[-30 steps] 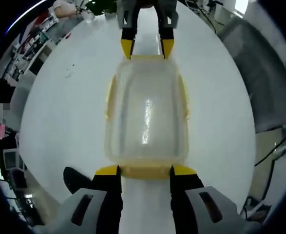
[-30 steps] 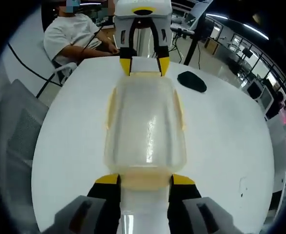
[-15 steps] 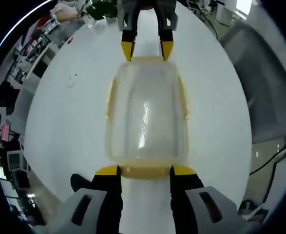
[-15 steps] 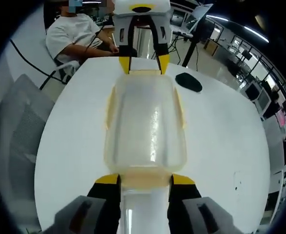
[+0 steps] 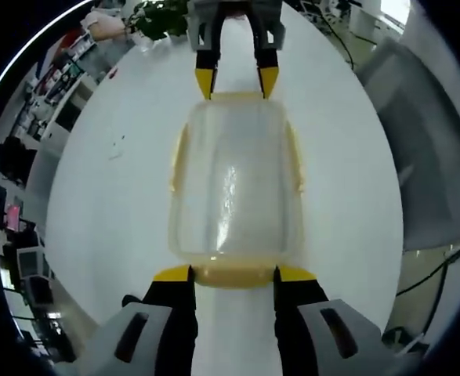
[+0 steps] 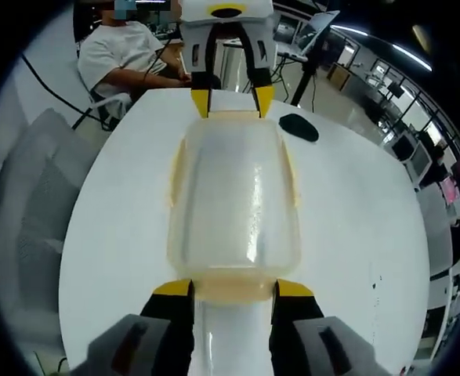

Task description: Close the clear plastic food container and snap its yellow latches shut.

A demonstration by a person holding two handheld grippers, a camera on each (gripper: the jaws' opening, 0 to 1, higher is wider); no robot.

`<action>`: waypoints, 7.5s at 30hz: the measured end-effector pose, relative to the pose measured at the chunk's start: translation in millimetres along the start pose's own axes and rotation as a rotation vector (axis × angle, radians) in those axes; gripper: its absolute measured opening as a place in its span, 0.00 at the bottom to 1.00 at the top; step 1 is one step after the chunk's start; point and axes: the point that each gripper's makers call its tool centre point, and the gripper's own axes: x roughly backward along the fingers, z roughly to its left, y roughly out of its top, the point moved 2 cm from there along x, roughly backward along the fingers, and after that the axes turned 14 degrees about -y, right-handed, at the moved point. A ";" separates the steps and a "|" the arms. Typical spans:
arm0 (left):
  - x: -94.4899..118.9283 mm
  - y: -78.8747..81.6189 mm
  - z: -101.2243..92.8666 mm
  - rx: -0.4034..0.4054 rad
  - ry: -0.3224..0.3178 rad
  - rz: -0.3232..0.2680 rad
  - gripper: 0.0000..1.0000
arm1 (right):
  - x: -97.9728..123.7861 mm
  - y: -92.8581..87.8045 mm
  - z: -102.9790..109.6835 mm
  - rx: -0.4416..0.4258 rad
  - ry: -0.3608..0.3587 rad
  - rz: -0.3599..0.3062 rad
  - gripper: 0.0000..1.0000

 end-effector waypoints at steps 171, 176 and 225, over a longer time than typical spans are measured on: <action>-37.7 154.1 22.6 0.558 0.143 -0.312 0.40 | 63.1 -129.4 -43.4 -0.587 -0.059 0.034 0.40; -43.6 151.2 21.8 0.720 0.128 -0.381 0.40 | 57.7 -135.3 -43.1 -0.647 -0.068 0.057 0.39; -78.6 156.2 18.9 1.058 -0.037 -0.605 0.27 | 39.5 -139.0 -29.3 -1.092 0.011 0.084 0.26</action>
